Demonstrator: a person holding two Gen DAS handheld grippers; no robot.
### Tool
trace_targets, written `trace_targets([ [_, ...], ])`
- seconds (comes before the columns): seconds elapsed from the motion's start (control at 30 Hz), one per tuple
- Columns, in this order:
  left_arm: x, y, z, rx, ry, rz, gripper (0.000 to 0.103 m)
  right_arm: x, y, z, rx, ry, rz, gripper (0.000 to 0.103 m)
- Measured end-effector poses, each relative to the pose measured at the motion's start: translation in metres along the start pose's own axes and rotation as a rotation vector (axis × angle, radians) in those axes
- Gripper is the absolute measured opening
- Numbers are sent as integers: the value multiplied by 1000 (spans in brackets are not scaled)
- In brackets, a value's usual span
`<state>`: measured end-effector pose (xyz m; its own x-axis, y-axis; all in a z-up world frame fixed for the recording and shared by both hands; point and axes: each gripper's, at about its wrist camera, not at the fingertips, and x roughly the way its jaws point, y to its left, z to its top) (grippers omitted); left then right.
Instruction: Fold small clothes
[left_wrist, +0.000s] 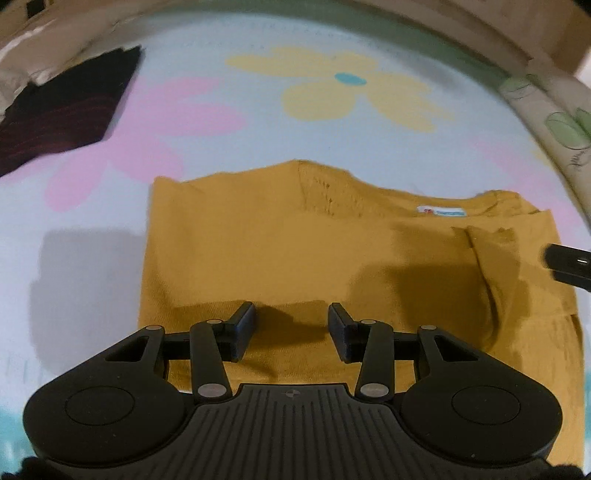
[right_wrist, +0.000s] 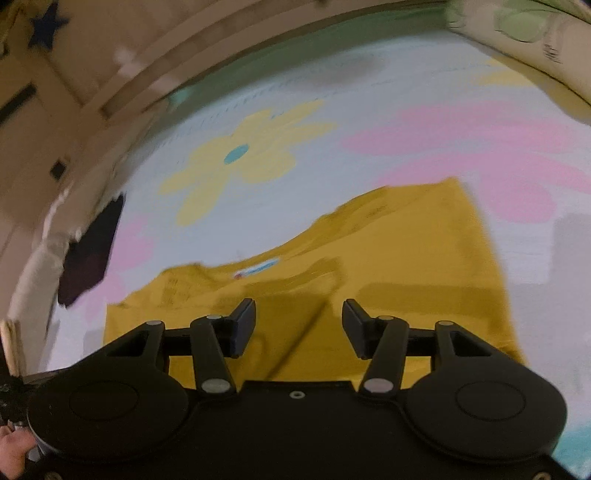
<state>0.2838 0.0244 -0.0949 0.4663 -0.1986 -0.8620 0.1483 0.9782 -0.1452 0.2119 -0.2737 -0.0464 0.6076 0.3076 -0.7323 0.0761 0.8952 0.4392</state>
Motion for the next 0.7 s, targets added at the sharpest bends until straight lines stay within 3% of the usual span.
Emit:
trace_targets([
  [0.07, 0, -3, 4, 31, 7, -5, 44, 12, 22, -4, -44, 17, -9, 60],
  [0.2, -6, 3, 10, -1, -3, -30, 44, 33, 66, -16, -172, 30, -62, 59],
  [0.33, -17, 10, 7, 9, -28, -26, 44, 49, 84, -31, -279, 47, -153, 59],
  [0.5, -29, 29, 10, -85, -73, -68, 44, 42, 56, -32, -294, 61, -273, 58],
  [0.7, -31, 42, 15, -162, -88, -43, 44, 5, -16, -10, -74, 26, -345, 58],
])
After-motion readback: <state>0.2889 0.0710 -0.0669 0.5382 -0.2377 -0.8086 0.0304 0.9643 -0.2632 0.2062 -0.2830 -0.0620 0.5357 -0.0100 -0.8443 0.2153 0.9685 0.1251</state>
